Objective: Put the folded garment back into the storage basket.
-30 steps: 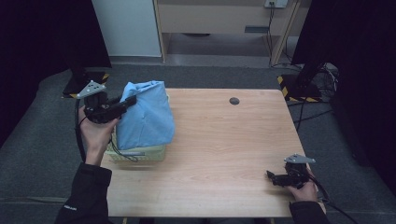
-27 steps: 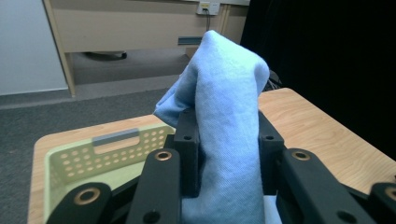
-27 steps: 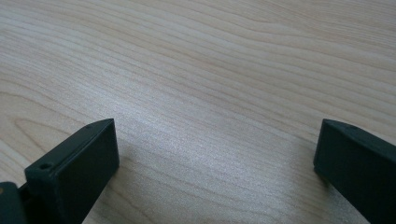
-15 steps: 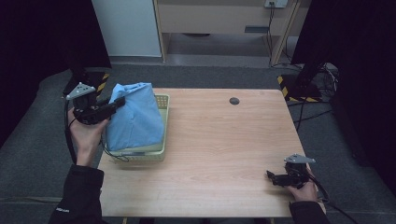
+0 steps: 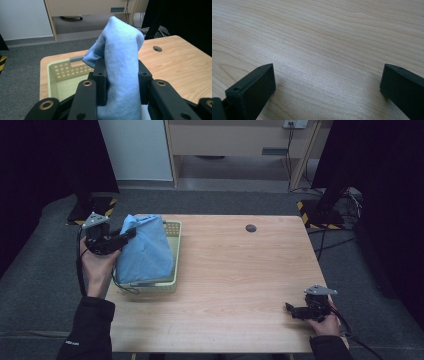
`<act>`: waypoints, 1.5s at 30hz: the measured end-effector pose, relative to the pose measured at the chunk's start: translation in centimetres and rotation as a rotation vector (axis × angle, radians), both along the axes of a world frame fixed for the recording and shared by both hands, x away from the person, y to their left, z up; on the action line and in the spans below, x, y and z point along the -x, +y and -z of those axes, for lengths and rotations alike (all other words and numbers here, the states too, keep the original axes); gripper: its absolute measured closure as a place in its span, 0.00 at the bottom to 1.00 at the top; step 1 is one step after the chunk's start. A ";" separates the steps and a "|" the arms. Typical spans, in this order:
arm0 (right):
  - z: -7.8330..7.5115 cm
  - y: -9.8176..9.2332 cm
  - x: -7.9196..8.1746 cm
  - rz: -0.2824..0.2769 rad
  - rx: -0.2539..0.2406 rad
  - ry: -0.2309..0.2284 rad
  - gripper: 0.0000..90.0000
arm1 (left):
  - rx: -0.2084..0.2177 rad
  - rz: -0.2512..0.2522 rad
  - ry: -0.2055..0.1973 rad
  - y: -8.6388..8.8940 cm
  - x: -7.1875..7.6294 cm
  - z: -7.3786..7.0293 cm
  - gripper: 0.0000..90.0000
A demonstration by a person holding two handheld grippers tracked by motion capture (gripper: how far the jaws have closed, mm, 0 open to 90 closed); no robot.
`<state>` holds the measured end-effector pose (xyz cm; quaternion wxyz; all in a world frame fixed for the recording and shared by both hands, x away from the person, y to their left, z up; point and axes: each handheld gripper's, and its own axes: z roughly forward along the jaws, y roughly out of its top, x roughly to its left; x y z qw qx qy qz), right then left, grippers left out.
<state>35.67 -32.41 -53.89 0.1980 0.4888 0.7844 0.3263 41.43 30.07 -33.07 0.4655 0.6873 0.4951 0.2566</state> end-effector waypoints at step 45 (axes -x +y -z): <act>0.0 0.0 0.0 0.000 0.000 0.000 0.00 | -0.088 -0.010 0.060 -2.1 -2.3 2.6 0.77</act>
